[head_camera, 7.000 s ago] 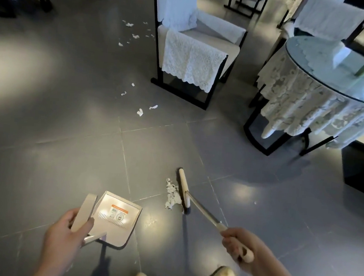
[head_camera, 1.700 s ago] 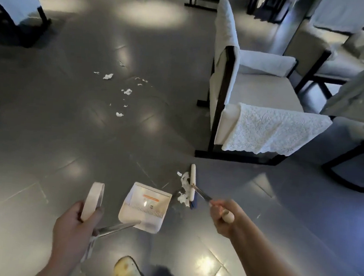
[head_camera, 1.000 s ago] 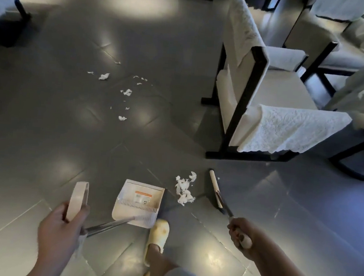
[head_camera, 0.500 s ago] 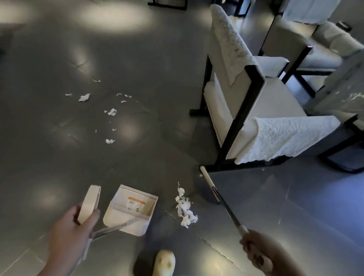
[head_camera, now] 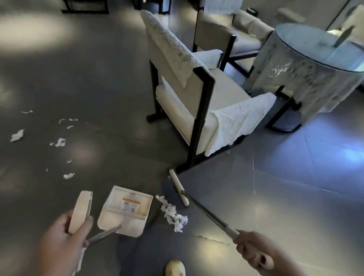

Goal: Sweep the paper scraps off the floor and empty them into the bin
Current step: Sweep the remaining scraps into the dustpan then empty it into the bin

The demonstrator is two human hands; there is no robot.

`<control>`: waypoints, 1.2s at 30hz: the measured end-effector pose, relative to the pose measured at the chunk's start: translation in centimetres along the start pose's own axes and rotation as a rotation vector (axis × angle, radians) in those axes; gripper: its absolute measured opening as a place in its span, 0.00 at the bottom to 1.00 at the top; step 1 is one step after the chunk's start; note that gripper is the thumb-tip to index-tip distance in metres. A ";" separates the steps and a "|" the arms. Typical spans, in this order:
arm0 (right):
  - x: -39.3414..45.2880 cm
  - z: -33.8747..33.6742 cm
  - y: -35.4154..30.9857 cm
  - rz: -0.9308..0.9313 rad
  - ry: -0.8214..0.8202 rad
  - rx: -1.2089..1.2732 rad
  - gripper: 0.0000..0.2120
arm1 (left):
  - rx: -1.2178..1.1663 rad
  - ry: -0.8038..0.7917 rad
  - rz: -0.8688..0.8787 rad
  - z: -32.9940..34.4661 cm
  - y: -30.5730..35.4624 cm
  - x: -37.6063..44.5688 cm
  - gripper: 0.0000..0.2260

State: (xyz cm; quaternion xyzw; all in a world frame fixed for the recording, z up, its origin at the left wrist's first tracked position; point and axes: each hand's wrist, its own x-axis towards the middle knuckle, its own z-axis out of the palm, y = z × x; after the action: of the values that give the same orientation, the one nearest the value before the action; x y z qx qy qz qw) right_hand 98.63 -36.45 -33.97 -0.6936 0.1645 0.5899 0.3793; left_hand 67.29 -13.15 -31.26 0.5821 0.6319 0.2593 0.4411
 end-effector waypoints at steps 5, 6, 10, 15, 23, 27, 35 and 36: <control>-0.8 -2.2 -0.8 -0.088 0.083 0.080 0.12 | -0.026 -0.123 0.040 3.2 1.1 0.9 0.09; -0.8 -2.6 -1.6 -0.101 0.112 0.066 0.10 | -0.047 -0.128 0.052 3.9 1.4 1.0 0.10; 1.4 -5.9 -5.2 -0.120 0.197 0.097 0.07 | -0.037 -0.120 0.118 7.6 3.4 2.1 0.08; 5.3 -10.4 -10.6 -0.111 0.217 0.115 0.07 | -0.069 -0.071 0.098 14.8 6.9 2.2 0.07; 11.0 -17.8 -19.5 -0.111 0.268 -0.108 0.10 | -0.027 0.025 -0.046 24.2 9.7 1.4 0.02; 13.3 -16.8 -19.7 -0.057 0.229 -0.250 0.10 | -0.042 0.066 -0.070 25.3 10.9 0.0 0.03; 10.3 -12.8 -14.0 -0.037 0.035 -0.388 0.09 | -0.041 0.164 -0.157 23.8 9.9 -0.7 0.06; 9.7 -13.5 -14.5 -0.036 0.033 -0.378 0.09 | -0.034 0.163 -0.155 23.3 9.7 -0.6 0.06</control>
State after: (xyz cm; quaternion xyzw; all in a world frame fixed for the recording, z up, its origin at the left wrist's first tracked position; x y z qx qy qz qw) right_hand 120.21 -34.55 -38.10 -0.7649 0.0442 0.5919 0.2501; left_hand 92.19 -16.28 -34.00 0.5007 0.7044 0.2817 0.4169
